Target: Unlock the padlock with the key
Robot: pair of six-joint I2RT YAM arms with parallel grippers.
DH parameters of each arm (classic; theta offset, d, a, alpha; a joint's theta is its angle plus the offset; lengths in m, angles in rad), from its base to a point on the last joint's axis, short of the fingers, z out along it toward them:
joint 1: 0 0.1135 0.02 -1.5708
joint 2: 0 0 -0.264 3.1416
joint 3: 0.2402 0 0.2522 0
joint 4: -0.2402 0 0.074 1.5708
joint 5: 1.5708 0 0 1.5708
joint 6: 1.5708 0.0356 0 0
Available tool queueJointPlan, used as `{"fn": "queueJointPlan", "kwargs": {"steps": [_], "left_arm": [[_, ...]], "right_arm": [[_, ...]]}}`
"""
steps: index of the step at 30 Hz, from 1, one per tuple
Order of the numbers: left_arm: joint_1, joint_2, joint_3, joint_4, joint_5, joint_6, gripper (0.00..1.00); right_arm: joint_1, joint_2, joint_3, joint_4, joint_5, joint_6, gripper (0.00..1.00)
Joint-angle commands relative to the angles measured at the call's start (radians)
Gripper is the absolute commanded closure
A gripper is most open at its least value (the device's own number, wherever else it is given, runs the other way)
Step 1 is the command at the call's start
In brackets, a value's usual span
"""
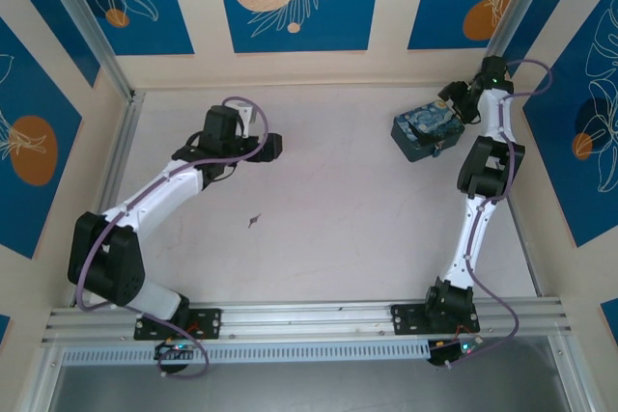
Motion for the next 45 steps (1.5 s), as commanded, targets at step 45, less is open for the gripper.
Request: {"fn": "queueJointPlan", "kwargs": {"steps": [45], "left_arm": [[-0.121,-0.036,-0.211,0.107,0.034,-0.539,0.0]], "right_arm": [[0.529,-0.65,-1.001,0.329,-0.13,0.193,0.22]]}}
